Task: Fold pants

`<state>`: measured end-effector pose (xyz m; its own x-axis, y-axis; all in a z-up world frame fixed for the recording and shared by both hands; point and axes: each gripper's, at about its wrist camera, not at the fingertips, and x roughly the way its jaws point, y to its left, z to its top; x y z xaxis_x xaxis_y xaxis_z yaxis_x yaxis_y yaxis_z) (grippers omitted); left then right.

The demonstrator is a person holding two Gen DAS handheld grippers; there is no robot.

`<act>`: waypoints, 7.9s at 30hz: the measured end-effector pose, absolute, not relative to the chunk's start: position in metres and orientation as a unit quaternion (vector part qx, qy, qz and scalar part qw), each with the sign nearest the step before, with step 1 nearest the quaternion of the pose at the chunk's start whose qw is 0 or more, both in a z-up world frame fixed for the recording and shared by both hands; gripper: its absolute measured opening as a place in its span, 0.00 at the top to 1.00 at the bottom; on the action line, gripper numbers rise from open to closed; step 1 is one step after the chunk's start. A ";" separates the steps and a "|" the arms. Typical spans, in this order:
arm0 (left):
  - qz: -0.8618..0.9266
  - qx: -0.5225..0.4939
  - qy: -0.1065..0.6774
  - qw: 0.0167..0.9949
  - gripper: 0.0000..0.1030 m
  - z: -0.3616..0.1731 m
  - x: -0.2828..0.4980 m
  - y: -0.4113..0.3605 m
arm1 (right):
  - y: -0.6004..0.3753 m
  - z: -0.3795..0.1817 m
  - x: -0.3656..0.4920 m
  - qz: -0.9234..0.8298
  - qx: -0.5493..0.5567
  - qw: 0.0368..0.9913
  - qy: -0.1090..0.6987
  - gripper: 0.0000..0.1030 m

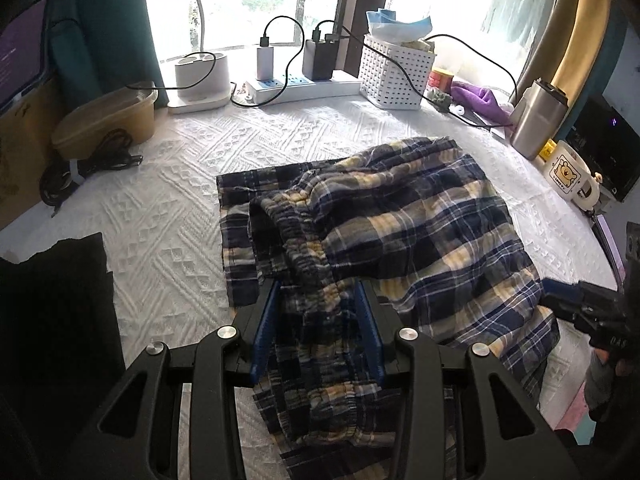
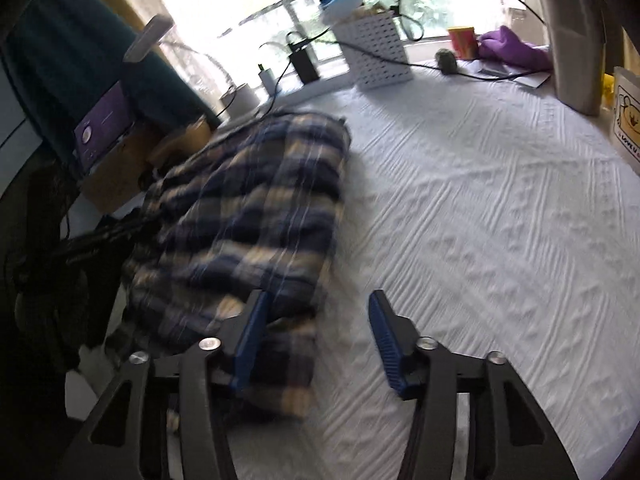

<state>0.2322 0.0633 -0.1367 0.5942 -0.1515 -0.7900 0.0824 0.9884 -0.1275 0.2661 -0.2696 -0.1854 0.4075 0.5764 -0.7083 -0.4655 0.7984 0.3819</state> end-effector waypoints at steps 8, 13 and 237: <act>-0.053 -0.057 0.434 0.898 0.93 -0.139 0.236 0.075 | -0.262 -0.187 0.239 0.315 0.050 0.838 0.442 0.84; -0.055 -0.053 0.427 0.901 0.93 -0.135 0.236 0.078 | -0.277 -0.189 0.232 0.300 0.078 0.837 0.451 0.84; -0.101 -0.066 0.461 0.879 0.20 -0.170 0.273 0.082 | -0.221 -0.180 0.372 0.254 0.001 0.866 0.431 0.33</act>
